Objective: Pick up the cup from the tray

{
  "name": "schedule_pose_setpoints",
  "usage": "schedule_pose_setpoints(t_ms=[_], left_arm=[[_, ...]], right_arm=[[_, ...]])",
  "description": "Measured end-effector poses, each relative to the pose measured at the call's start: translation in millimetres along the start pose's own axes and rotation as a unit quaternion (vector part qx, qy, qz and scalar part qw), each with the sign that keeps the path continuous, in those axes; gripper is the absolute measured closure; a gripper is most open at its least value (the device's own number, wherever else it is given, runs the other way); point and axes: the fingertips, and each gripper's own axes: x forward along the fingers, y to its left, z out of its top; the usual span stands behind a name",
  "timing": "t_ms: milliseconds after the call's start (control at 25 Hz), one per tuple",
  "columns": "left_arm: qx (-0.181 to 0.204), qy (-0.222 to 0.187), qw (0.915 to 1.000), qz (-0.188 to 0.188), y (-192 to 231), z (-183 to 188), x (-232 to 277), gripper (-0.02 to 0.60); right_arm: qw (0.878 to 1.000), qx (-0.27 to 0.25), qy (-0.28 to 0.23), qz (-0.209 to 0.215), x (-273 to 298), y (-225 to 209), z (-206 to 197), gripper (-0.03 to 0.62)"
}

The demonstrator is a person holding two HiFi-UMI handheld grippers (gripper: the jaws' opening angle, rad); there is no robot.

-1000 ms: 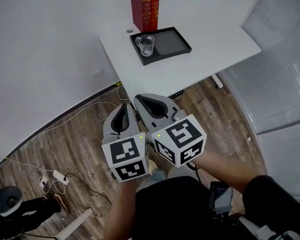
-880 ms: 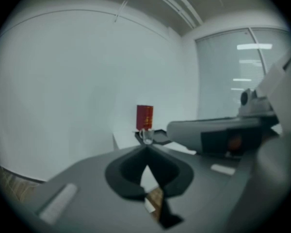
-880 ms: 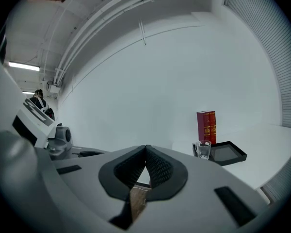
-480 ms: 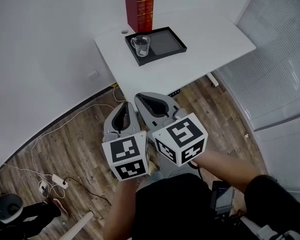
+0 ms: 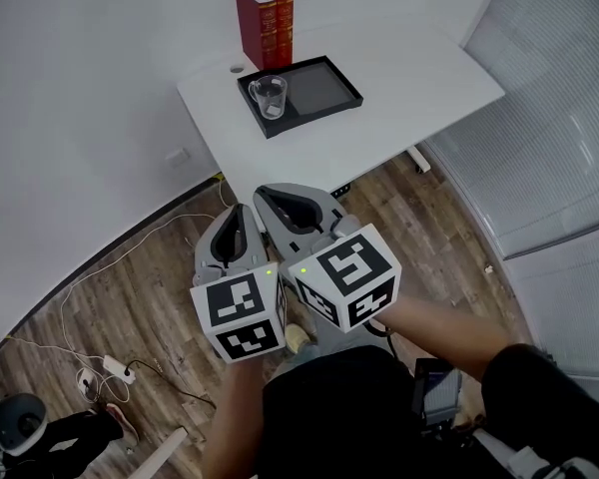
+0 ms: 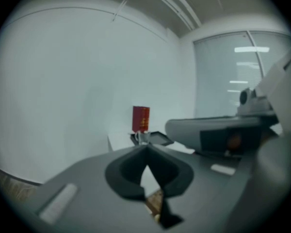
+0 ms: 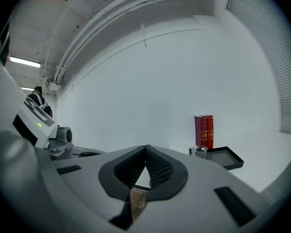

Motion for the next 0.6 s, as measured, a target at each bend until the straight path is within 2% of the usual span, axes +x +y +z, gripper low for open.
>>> schedule_pose_setpoints(t_ms=[280,600], left_arm=[[0.004,0.015,0.9999,-0.005,-7.2,0.5,36.3,0.578],[0.003,0.021,0.9998,-0.003,-10.6,17.2,89.7,0.578]], right_arm=[[1.0,0.01,0.006,-0.004,15.0,-33.3,-5.1,0.582],[1.0,0.017,0.011,-0.002,43.7,-81.2,0.8,0.582]])
